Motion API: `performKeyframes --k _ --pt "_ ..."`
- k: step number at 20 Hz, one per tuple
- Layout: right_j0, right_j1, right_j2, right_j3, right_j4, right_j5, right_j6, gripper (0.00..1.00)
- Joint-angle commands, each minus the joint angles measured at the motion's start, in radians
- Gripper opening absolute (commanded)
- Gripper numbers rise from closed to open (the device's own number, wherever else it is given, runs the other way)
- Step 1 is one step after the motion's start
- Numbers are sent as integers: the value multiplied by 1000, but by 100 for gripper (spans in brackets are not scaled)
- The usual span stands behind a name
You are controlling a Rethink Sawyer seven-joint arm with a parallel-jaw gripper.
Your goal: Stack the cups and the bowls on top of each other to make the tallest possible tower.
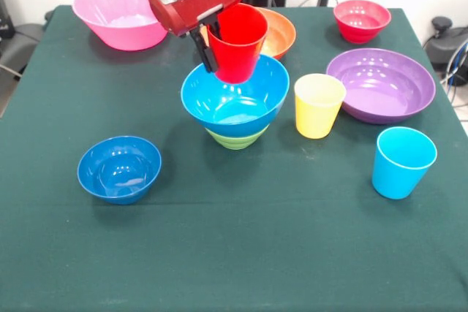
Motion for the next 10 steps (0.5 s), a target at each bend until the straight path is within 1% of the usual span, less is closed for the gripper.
performKeyframes --k 1,3,6,10 --pt "35 21 -6 -2 -81 39 -207 0" --pt "45 25 -14 -16 -83 42 -196 0" --pt "38 37 -8 -27 -69 56 -209 0" --pt "25 57 -2 -28 -74 49 -234 0"
